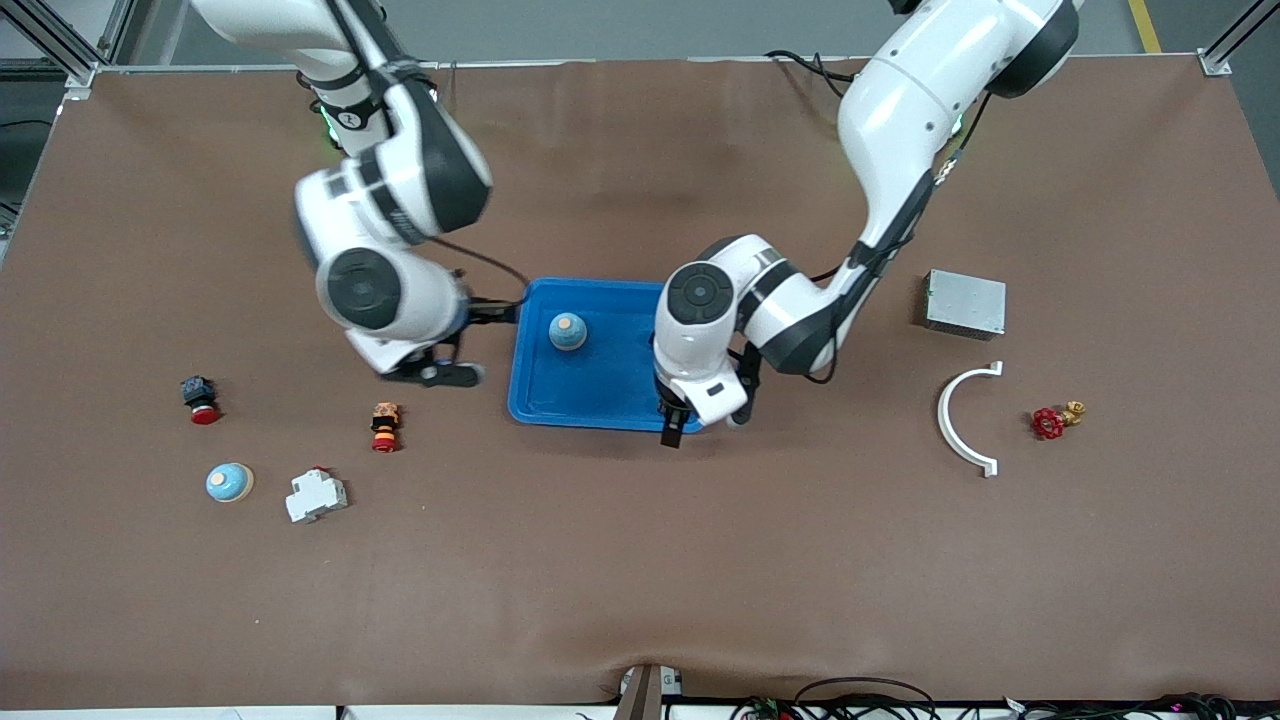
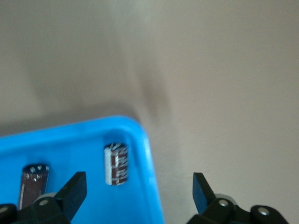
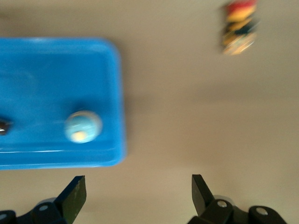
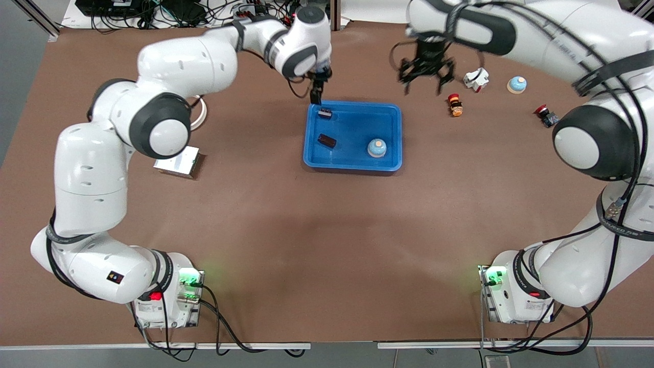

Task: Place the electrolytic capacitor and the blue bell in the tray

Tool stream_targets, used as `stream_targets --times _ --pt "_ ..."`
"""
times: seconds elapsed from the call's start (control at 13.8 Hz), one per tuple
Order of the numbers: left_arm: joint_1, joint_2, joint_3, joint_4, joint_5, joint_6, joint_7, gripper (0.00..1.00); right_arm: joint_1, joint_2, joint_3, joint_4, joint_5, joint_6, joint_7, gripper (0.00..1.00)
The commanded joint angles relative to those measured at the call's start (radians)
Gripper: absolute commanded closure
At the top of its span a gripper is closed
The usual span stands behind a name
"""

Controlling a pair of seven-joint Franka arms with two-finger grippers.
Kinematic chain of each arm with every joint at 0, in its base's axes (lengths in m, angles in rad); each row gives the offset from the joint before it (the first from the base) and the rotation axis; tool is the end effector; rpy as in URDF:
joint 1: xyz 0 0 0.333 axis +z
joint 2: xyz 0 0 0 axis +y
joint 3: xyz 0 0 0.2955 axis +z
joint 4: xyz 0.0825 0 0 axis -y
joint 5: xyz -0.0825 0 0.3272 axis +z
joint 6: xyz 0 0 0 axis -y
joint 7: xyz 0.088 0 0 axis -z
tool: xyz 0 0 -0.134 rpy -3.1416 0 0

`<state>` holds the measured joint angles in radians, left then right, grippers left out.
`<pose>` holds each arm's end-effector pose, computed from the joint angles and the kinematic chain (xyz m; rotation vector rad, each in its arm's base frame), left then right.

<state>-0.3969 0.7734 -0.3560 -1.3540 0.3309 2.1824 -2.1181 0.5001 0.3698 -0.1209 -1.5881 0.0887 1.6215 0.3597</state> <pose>0.5466 -0.4143 0.2768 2.4253 1.8350 0.0804 0.5105 0.2227 0.3773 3.0205 0.0013 -0.4973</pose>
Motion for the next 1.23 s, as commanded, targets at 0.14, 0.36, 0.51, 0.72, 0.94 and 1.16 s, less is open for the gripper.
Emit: stream_targets --times 0.14,0.36,0.51,0.72,0.94,1.16 --pt "0.225 -0.147 -0.133 -0.031 -0.013 -0.061 0.291 0.0 -0.129 0.023 0.015 0.022 -0.221 0.031 -0.295 0.0" --pt "0.332 -0.219 -0.144 -0.028 -0.013 -0.088 0.506 0.0 -0.25 0.029 0.014 0.011 -0.221 0.116 -0.506 0.0" --pt "0.407 -0.261 -0.149 -0.027 -0.023 -0.117 0.717 0.0 -0.326 0.052 0.014 0.007 -0.222 0.181 -0.625 0.0" --pt "0.515 -0.339 -0.149 -0.027 -0.073 -0.214 1.02 0.0 -0.42 0.084 0.014 -0.021 -0.222 0.3 -0.775 0.0" --pt "0.613 -0.42 -0.147 -0.028 -0.085 -0.346 1.303 0.0 -0.521 0.165 0.015 -0.021 -0.221 0.44 -0.962 0.0" --pt "0.685 -0.495 -0.15 -0.03 -0.093 -0.422 1.515 0.0 -0.567 0.23 0.015 -0.02 -0.221 0.54 -1.062 0.0"
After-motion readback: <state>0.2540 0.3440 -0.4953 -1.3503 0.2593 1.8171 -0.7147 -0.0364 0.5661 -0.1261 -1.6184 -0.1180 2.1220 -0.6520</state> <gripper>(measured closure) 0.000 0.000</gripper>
